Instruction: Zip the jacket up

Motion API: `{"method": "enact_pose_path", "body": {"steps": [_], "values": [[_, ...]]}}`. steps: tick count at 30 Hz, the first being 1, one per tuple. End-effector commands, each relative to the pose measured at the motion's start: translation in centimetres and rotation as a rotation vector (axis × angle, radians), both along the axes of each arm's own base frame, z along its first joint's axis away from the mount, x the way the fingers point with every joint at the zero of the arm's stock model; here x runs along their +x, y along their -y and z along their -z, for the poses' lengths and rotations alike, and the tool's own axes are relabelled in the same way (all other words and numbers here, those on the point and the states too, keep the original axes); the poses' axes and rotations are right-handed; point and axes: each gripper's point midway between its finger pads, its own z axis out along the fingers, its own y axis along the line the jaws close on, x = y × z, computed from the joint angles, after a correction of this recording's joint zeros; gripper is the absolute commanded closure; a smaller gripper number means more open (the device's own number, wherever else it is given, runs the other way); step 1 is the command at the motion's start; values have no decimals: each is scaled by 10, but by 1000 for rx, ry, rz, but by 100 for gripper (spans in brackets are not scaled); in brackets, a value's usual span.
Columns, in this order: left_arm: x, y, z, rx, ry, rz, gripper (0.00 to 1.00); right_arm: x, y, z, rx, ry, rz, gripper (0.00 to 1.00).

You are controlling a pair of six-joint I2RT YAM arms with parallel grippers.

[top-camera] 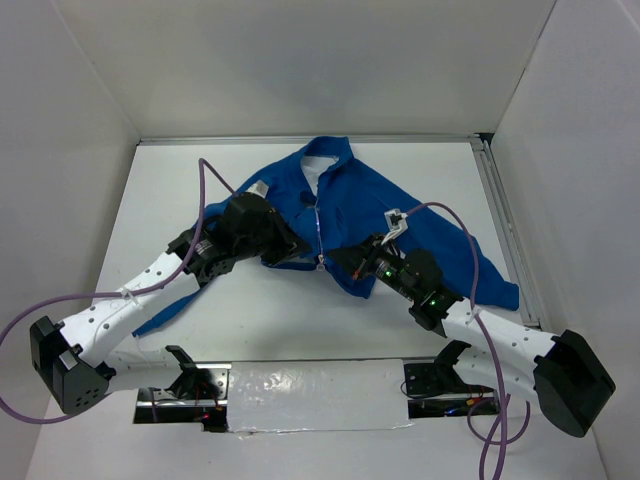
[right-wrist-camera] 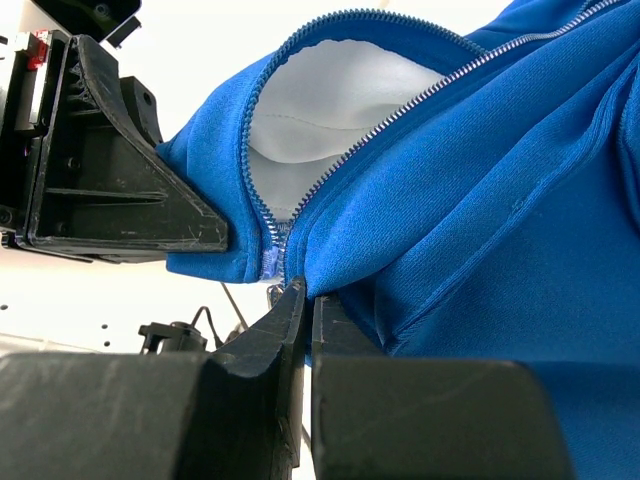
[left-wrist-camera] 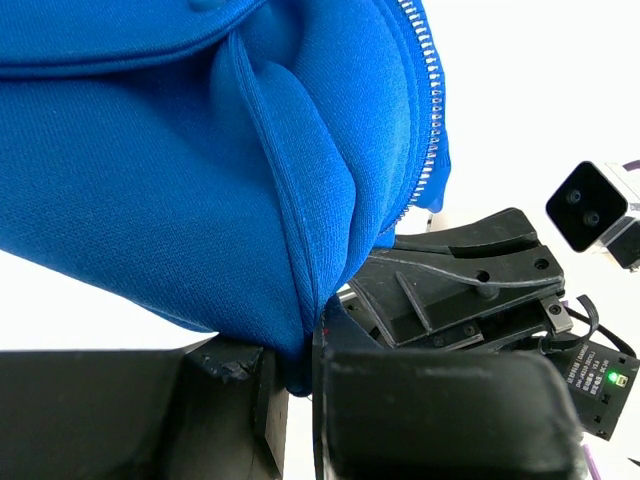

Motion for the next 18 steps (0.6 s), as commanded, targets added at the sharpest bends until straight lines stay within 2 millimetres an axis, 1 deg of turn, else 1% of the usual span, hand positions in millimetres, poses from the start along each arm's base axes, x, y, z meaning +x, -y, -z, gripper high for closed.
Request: {"method": "enact_pose_path", "body": {"steps": [1,13,18], "values": [[1,4,-20,-64,60,13,100,-4,0,-35,88,99,-3,100],[1,8,-17,-60,54,43,100,-7,1,-42,116,109,-8,100],[-2,10,-17,-69,67,68,100,-4,2,-41,118,100,7,100]]}}
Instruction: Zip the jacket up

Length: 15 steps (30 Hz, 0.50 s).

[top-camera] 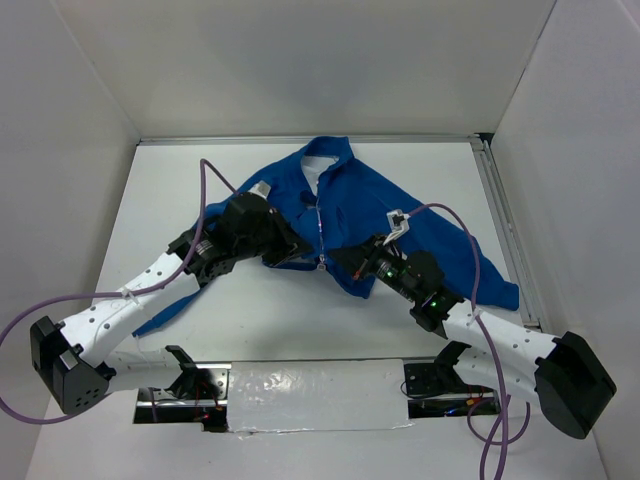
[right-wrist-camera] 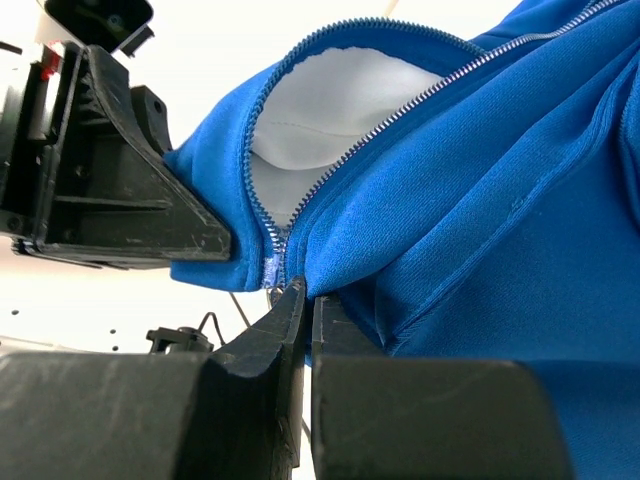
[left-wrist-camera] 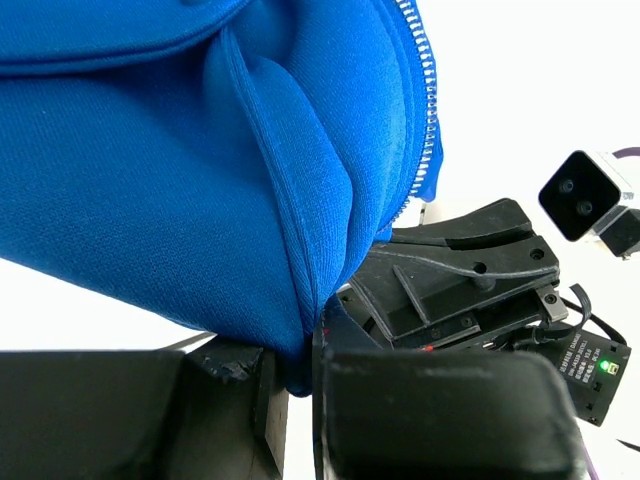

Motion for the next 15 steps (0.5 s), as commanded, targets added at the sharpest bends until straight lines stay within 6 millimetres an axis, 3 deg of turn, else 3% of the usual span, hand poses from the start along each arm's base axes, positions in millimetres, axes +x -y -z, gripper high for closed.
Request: {"method": "enact_pose_path", "body": {"steps": [1,15], "values": [[0,6,-16,-54,69,41,100,-3,0,-38,105,94,0,100],[-2,7,-19,-70,100,64,100,-8,5,-45,125,105,-1,100]]}}
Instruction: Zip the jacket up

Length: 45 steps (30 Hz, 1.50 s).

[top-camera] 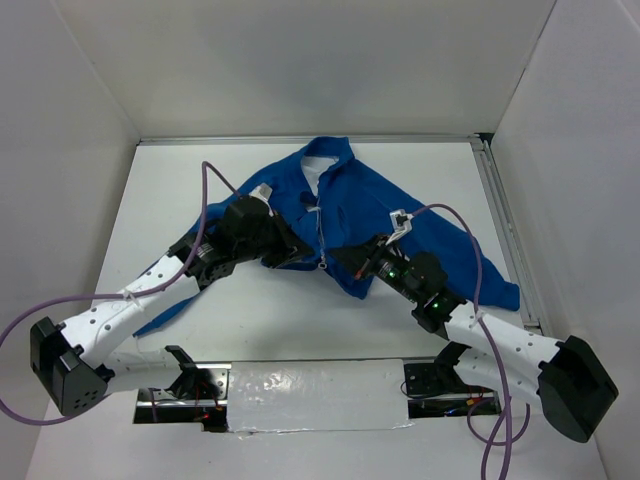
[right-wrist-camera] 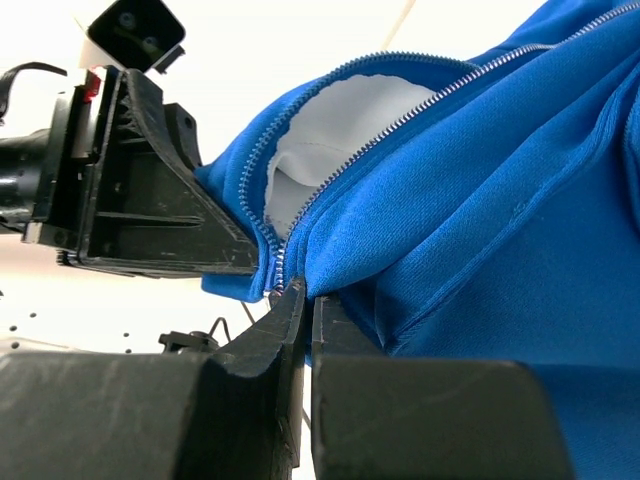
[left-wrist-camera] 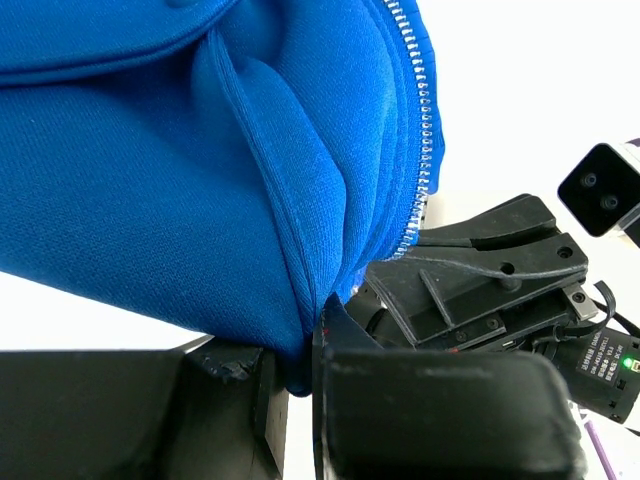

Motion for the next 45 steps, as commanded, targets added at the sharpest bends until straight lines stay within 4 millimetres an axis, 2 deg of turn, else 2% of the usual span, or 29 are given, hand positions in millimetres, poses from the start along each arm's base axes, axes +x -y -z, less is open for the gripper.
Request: {"method": "enact_pose_path", "body": {"steps": [1,10,25,38,45], "values": [[1,4,-24,-56,81,23,100,-6,3,-35,93,89,-2,100],[0,4,-38,-82,144,47,100,-10,-3,-23,56,52,-46,100],[2,4,-35,-79,154,44,100,-13,-3,-19,39,34,-63,100],[2,2,-35,-79,177,42,100,-8,7,-22,54,28,-34,100],[1,7,-30,-83,163,66,100,-9,1,-25,50,40,-71,100]]}}
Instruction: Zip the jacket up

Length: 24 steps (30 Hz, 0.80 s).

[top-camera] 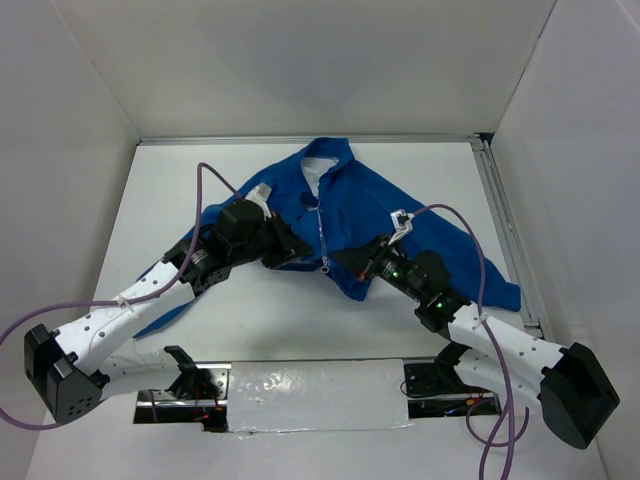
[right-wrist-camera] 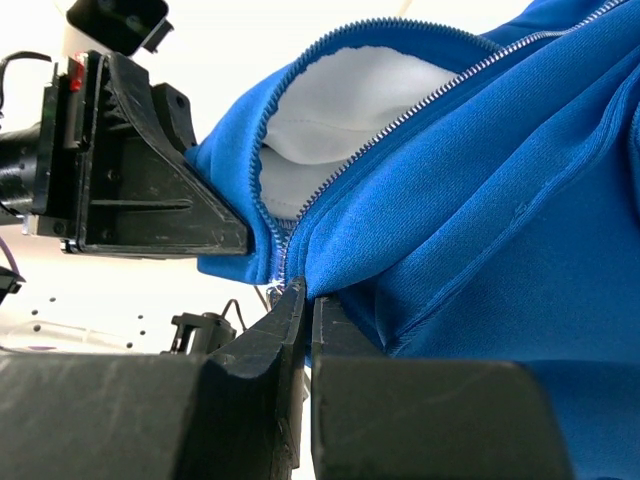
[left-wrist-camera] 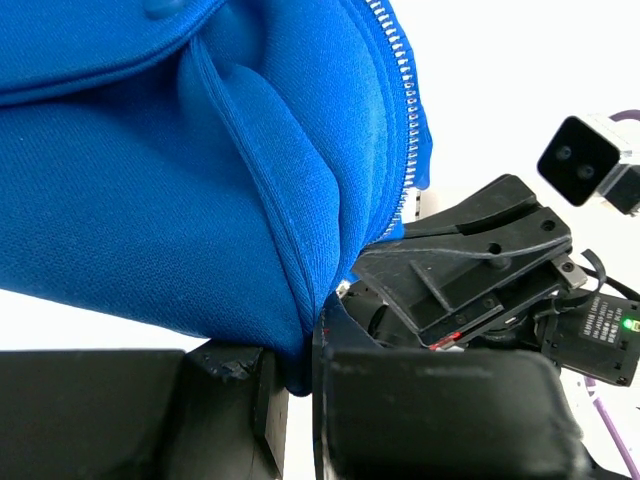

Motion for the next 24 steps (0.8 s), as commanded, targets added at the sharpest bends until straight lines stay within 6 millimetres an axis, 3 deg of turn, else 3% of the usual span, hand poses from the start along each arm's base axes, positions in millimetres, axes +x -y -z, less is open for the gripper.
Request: {"method": "enact_pose_path", "body": {"steps": [1,24], "values": [[3,8,-23,-63,78,31,100,-2,-4,-25,46,64,-31,100],[-2,4,-23,-72,87,36,100,2,-1,-27,63,56,-2,100]]}}
